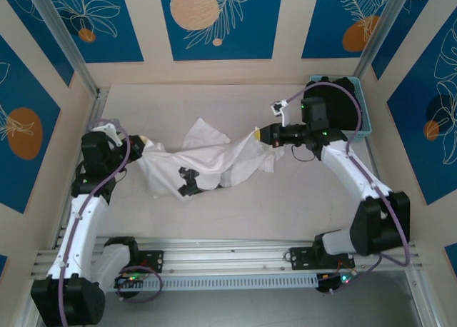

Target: Fold the inside-out t-shirt

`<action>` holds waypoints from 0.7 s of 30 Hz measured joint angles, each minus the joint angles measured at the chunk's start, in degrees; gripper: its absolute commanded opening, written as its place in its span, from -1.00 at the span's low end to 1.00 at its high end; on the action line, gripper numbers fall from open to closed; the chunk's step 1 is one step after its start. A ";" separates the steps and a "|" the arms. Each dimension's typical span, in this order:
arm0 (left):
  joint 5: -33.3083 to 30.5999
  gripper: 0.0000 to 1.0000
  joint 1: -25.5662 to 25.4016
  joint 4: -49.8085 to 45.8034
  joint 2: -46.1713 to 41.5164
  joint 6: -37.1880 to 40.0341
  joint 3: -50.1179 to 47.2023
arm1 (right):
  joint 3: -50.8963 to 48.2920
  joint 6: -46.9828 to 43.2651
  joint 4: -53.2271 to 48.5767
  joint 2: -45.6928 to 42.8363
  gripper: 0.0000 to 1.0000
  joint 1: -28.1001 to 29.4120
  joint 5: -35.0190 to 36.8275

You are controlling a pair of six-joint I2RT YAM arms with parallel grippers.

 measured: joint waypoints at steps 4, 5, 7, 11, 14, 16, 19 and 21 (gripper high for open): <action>-0.02 -1.00 0.70 -2.16 1.14 1.09 2.23 | 3.41 0.04 -4.76 8.07 -0.92 -0.44 6.62; -0.07 -1.00 0.81 -2.49 1.31 1.44 2.82 | 4.26 0.02 -5.90 9.88 -0.92 -0.42 9.79; 0.04 -1.00 0.90 -2.67 1.60 1.81 3.52 | 5.79 0.04 -7.32 13.66 -0.90 -0.28 15.78; 0.33 -1.00 0.90 -2.75 2.25 2.01 3.74 | 7.41 0.46 -8.72 19.82 -0.78 0.02 24.44; 0.52 -1.00 0.92 -2.75 2.36 2.03 3.74 | 8.72 0.59 -10.49 22.21 -0.61 0.96 30.88; 0.74 -1.00 0.92 -2.73 2.34 2.03 3.74 | 9.11 0.76 -11.50 22.18 -0.50 1.84 34.77; 0.96 -1.00 0.92 -2.71 2.34 2.05 3.74 | 8.96 1.09 -12.07 21.14 -0.33 3.19 39.10; 1.20 -1.00 0.92 -2.69 2.34 2.05 3.74 | 7.98 1.46 -12.15 19.45 -0.24 4.28 41.62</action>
